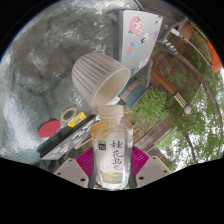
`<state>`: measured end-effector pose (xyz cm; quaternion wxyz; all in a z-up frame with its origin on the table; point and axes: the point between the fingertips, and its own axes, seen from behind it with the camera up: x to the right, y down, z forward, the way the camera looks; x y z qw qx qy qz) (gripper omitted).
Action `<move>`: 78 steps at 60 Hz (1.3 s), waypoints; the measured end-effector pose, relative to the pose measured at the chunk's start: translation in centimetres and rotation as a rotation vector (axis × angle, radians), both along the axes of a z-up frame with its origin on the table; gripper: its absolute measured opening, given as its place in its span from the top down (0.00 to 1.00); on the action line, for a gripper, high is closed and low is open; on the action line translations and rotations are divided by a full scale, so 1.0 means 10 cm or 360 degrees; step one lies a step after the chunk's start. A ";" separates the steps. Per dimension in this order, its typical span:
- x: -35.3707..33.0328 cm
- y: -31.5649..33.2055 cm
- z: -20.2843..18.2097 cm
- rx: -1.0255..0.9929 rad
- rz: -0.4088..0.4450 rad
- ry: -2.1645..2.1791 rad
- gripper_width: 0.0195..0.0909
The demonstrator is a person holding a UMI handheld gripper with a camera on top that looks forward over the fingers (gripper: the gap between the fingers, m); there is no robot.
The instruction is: Pour water
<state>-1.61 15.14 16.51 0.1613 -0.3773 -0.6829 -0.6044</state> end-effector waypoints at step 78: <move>0.87 -0.02 -1.00 0.0177 -0.0855 0.3590 0.28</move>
